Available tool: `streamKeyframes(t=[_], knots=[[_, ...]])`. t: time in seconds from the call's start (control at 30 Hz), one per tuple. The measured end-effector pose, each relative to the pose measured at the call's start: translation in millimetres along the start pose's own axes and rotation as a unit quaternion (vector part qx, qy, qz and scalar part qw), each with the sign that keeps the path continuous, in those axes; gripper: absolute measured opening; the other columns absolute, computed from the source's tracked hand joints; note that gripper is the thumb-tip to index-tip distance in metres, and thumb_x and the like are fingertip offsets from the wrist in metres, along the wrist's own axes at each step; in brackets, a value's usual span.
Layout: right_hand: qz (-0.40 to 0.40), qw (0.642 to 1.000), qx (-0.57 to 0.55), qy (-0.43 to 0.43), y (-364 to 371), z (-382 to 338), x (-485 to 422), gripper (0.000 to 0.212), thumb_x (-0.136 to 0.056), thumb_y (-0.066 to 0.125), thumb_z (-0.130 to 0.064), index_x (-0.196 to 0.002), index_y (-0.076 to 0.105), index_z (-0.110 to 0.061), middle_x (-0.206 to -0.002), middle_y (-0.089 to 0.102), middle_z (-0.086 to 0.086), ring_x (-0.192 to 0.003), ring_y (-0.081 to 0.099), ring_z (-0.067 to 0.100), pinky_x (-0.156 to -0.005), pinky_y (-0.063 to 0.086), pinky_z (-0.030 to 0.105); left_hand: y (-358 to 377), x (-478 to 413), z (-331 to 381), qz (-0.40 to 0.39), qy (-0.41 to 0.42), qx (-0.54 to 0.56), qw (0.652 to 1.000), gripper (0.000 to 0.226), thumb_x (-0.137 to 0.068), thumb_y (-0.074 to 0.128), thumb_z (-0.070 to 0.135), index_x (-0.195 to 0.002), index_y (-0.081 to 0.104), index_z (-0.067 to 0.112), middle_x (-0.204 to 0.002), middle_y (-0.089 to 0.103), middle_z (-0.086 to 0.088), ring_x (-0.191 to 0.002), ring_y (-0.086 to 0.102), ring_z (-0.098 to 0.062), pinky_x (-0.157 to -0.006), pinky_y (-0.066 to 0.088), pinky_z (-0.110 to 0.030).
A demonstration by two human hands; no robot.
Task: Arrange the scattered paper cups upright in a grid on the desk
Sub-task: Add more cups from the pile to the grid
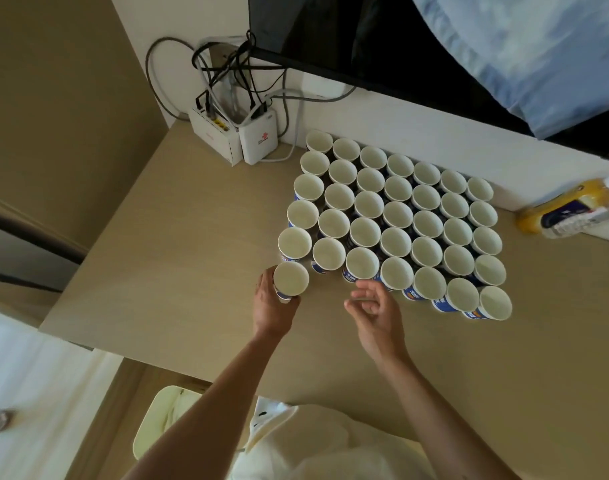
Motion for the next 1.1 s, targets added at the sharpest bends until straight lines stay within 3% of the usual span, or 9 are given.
streamKeyframes(t=[0.23, 0.47, 0.63, 0.73, 0.83, 0.97, 1.1], knots=[[0.008, 1.0, 0.004, 0.005, -6, 4, 3, 0.032, -0.086, 0.075, -0.007, -0.112, 0.062, -0.02, -0.101, 0.068, 0.001, -0.082, 0.065, 0.001, -0.077, 0.05, 0.014, 5, -1, -2, 0.004, 0.007, -0.007, 1.0, 0.067, -0.066, 0.083, 0.002, -0.127, 0.054, 0.005, -0.115, 0.062, -0.009, -0.106, 0.058, -0.032, -0.083, 0.047, -0.035], [0.013, 0.999, -0.011, 0.028, -14, 17, 6, 0.033, -0.087, 0.076, -0.009, -0.114, 0.062, -0.019, -0.103, 0.068, 0.002, -0.09, 0.068, 0.014, -0.078, 0.052, 0.019, 5, 0, -7, -0.004, 0.001, -0.01, 1.0, 0.075, -0.065, 0.083, 0.003, -0.131, 0.049, 0.008, -0.124, 0.059, -0.007, -0.11, 0.058, -0.03, -0.082, 0.045, -0.03], [0.026, 0.998, -0.036, 0.046, -24, 28, 11, 0.032, -0.087, 0.075, -0.008, -0.112, 0.062, -0.023, -0.101, 0.069, 0.003, -0.092, 0.068, 0.017, -0.081, 0.052, 0.024, -13, 19, -17, 0.011, -0.047, -0.019, 0.999, 0.096, -0.064, 0.087, 0.01, -0.145, 0.037, 0.012, -0.134, 0.053, -0.009, -0.121, 0.052, -0.03, -0.1, 0.047, -0.044], [0.056, 0.994, -0.072, 0.065, -39, 35, 15, 0.032, -0.086, 0.075, -0.004, -0.109, 0.062, -0.023, -0.1, 0.07, 0.006, -0.09, 0.068, 0.02, -0.079, 0.051, 0.026, -43, 47, 3, 0.081, -0.036, -0.027, 0.996, 0.087, -0.067, 0.085, 0.01, -0.141, 0.041, 0.015, -0.125, 0.054, -0.005, -0.115, 0.051, -0.028, -0.097, 0.046, -0.054], [0.103, 0.985, -0.113, 0.078, -62, 40, 20, 0.032, -0.085, 0.074, 0.0, -0.106, 0.062, -0.022, -0.098, 0.07, 0.007, -0.084, 0.067, 0.017, -0.076, 0.05, 0.027, -54, 73, 51, 0.113, 0.036, 0.0, 0.993, 0.071, -0.074, 0.08, 0.012, -0.137, 0.046, 0.014, -0.117, 0.051, 0.003, -0.109, 0.051, -0.023, -0.092, 0.048, -0.049], [0.149, 0.972, -0.164, 0.073, -93, 38, 25, 0.029, -0.081, 0.074, 0.001, -0.104, 0.063, -0.012, -0.092, 0.071, 0.009, -0.072, 0.064, 0.013, -0.075, 0.05, 0.033, -27, 85, 111, 0.043, 0.098, 0.053, 0.993, 0.057, -0.078, 0.073, 0.023, -0.13, 0.05, 0.017, -0.121, 0.055, 0.008, -0.11, 0.054, -0.016, -0.093, 0.048, -0.038], [0.184, 0.959, -0.207, 0.057, -134, 36, 36, 0.03, -0.083, 0.072, 0.002, -0.109, 0.063, -0.009, -0.094, 0.07, 0.01, -0.083, 0.067, 0.022, -0.081, 0.052, 0.039, 19, 91, 159, -0.052, 0.133, 0.068, 0.987, 0.055, -0.081, 0.071, 0.034, -0.129, 0.053, 0.015, -0.124, 0.061, 0.004, -0.117, 0.056, -0.017, -0.097, 0.047, -0.035]])
Point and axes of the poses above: each hand's wrist, its own x-axis away from the middle knuckle, its own y-axis out of the palm, z = x × y, the point moved 10 cm from there along -x, towards the middle knuckle
